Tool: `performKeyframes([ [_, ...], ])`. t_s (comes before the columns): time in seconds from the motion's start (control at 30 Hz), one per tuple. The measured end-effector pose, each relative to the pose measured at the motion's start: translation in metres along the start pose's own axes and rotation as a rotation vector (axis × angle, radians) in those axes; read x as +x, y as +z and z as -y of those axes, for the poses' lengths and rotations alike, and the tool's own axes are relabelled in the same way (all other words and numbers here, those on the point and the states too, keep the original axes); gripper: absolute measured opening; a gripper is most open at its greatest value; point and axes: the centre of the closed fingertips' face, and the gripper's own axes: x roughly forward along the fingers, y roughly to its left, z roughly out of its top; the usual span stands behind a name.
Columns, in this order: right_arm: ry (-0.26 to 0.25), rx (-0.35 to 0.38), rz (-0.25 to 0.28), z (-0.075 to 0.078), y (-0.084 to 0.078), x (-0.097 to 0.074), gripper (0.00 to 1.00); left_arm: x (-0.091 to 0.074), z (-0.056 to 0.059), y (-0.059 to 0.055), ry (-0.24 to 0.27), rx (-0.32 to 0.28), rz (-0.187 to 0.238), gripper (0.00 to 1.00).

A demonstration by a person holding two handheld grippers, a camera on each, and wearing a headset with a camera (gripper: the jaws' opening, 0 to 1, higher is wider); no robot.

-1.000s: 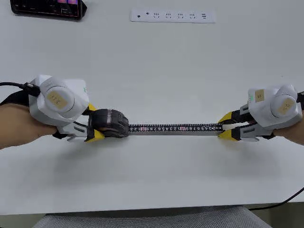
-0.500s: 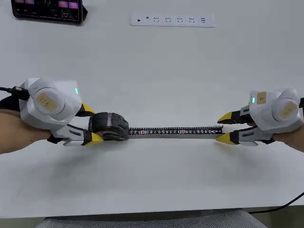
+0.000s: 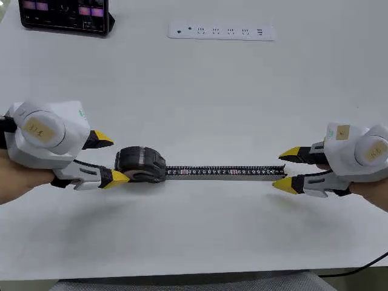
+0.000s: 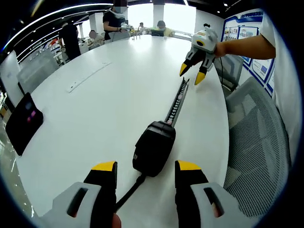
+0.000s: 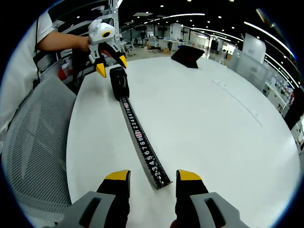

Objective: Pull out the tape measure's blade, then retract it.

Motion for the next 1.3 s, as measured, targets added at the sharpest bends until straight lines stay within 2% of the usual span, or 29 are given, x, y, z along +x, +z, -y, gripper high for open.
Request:
performKeyframes([
  [0.13, -0.017, 0.018, 0.011, -0.004, 0.000, -0.002, 0.40, -0.005, 0.003, 0.001, 0.015, -0.020, 0.041, 0.48],
  [0.23, -0.037, 0.035, 0.018, -0.003, 0.000, -0.006, 0.42, -0.010, 0.005, 0.004, 0.026, -0.041, 0.089, 0.50],
  [0.67, -0.103, 0.100, 0.059, -0.009, 0.008, -0.016, 0.56, -0.027, 0.007, 0.005, 0.103, -0.087, 0.172, 0.61],
  [1.03, -0.147, 0.125, 0.109, -0.016, 0.021, -0.025, 0.70, -0.037, 0.012, 0.001, 0.143, -0.135, 0.214, 0.73],
  [1.3, -0.165, 0.139, 0.137, -0.023, 0.028, -0.029, 0.83, -0.041, 0.022, -0.005, 0.132, -0.160, 0.224, 0.81],
])
